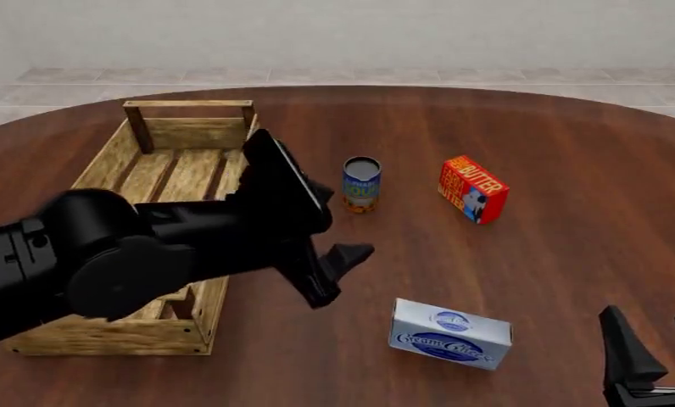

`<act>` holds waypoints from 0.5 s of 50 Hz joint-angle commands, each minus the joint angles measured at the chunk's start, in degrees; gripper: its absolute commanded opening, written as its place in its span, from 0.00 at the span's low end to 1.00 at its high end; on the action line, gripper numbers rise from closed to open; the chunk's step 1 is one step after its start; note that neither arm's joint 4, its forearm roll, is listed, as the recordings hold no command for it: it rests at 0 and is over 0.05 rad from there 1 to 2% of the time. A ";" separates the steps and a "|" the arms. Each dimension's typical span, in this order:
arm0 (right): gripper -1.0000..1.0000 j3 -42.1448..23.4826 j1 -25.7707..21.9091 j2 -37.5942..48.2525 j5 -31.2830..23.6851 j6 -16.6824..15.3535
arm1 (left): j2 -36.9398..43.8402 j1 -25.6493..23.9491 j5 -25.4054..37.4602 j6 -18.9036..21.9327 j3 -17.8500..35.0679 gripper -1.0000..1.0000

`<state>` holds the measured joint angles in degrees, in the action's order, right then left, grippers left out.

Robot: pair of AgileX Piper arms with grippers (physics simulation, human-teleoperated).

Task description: Pick up the cream cheese and put it in the tray.

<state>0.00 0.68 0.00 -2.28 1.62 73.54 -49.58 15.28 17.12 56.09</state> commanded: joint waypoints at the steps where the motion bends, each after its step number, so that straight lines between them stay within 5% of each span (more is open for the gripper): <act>1: 1.00 0.00 0.02 0.00 -0.14 0.06 | 2.82 -2.10 2.83 1.53 2.21 1.00; 25: 1.00 0.00 0.01 0.00 -0.43 0.39 | 9.55 -9.04 6.83 1.99 6.80 1.00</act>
<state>0.00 0.71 0.00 -2.62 1.92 80.48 -55.66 20.35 18.98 61.24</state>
